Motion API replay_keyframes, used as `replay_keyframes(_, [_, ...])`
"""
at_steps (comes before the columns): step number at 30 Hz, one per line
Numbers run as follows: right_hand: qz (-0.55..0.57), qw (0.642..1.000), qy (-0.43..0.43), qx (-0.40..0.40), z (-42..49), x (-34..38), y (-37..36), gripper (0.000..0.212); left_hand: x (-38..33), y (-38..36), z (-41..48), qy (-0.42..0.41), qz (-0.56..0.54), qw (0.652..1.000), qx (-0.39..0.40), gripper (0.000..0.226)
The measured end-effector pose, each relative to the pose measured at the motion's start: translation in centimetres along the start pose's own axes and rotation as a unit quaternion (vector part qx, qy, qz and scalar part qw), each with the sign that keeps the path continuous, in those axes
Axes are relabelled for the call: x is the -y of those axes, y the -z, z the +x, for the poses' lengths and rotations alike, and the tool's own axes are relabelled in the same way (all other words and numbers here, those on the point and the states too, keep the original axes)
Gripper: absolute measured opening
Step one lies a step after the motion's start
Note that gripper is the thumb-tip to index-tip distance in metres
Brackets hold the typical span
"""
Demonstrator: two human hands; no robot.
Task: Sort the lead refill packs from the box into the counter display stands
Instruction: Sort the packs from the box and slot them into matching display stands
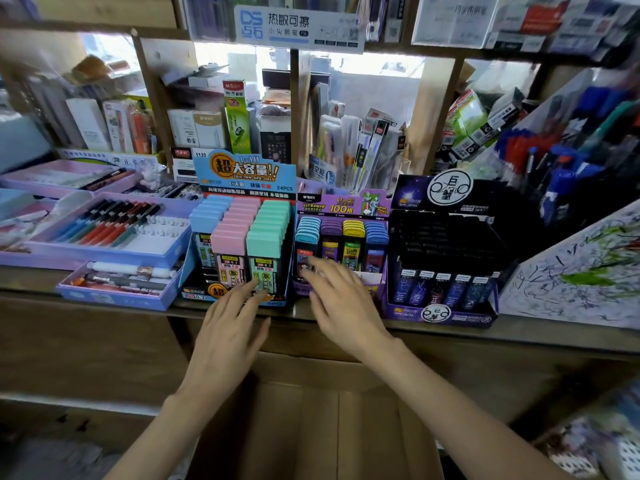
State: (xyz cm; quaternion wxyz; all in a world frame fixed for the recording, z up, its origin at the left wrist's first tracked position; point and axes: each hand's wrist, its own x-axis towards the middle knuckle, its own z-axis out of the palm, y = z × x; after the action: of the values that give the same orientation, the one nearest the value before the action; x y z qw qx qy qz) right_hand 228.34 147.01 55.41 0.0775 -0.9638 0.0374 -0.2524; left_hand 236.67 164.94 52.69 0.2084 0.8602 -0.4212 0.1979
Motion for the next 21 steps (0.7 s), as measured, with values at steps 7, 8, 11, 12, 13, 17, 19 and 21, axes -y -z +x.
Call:
replay_keyframes(7, [-0.037,0.990,-0.127,-0.055,-1.8,-1.4,1.2,0.046,-0.8,-0.1,0.0,-0.002,-0.004,1.000,0.015,0.040])
replay_keyframes(8, [-0.031,0.990,-0.131,-0.041,-1.8,-1.6,1.2,0.047,-1.0,-0.1,0.1,0.000,-0.007,1.000,0.017,0.040])
replay_keyframes(11, [-0.022,0.990,-0.140,-0.030,-1.5,-2.0,1.4,0.047,-1.4,0.0,0.1,0.004,-0.008,1.000,0.019,0.041])
replay_keyframes(12, [-0.017,0.990,-0.134,-0.033,-1.5,-1.7,1.4,0.045,-1.5,0.0,0.1,0.003,-0.009,1.000,0.020,0.041])
replay_keyframes(13, [-0.013,0.992,-0.118,-0.038,-1.3,-1.4,1.4,0.042,-1.6,0.0,0.1,0.000,-0.009,1.000,0.020,0.040])
replay_keyframes(17, [0.041,0.993,-0.093,-0.064,0.3,0.4,0.3,0.026,-1.4,0.1,-0.1,-0.006,-0.002,1.000,0.017,0.040])
replay_keyframes(19, [0.078,0.983,-0.149,-0.077,1.6,0.8,-0.3,0.026,-1.3,0.0,-0.2,0.000,-0.004,1.000,0.020,0.040])
replay_keyframes(21, [0.059,0.979,-0.175,-0.085,2.6,0.9,-0.8,0.025,-1.3,0.0,-0.3,0.004,-0.008,1.000,0.025,0.042])
